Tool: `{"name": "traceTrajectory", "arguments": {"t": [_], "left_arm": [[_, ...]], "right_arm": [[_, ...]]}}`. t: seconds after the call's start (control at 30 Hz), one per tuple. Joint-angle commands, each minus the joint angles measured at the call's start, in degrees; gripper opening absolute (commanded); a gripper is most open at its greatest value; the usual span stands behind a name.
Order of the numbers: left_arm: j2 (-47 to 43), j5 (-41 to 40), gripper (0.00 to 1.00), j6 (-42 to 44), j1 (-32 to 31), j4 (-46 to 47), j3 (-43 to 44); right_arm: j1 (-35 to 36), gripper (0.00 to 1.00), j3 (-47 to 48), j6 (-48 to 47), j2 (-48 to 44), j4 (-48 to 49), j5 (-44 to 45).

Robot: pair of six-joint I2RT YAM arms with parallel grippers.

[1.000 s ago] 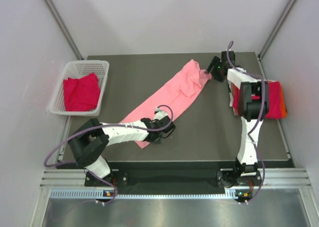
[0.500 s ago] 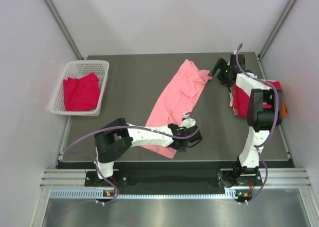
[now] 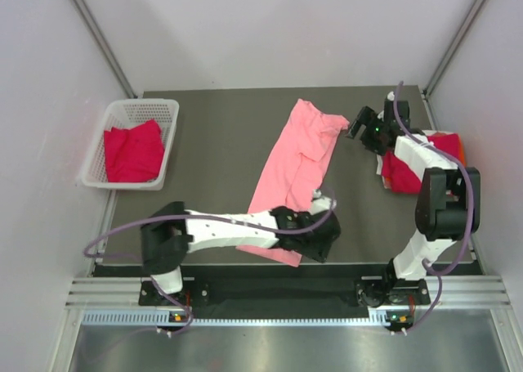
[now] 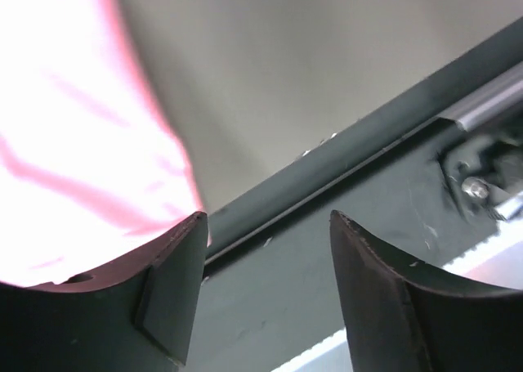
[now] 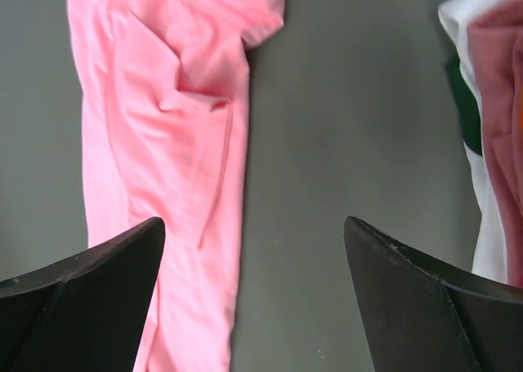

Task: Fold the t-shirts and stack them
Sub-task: Fold the tshirt

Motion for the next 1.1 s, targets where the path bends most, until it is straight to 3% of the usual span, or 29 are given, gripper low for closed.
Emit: {"name": "traceTrajectory", "arguments": {"t": [0.0, 0.23, 0.47, 0.83, 1.07], "left_arm": [[-12.3, -0.2, 0.68, -0.5, 3.4, -1.5, -5.6], [-27.8, 4.9, 0.7, 2.9, 20.1, 1.3, -21.3], [-30.4, 6.4, 0.73, 6.7, 33.7, 1.5, -26.9], [-28.0, 13.0, 0.73, 9.6, 42.7, 8.4, -32.8], [-24.8, 20.9, 0.63, 10.8, 44.3, 12.9, -34.9]], "right_arm": [[-0.2, 0.91, -1.8, -1.2, -3.2, 0.6, -0.6], [0.0, 0.92, -1.0, -0.5, 1.3, 1.6, -2.3], [0.5, 0.88, 2.1, -0.1, 7.8, 2.3, -4.5], [3.1, 0.89, 11.1, 1.3, 19.1, 1.5, -5.3], [4.8, 0.82, 18.2, 2.1, 25.1, -0.7, -6.0]]}}
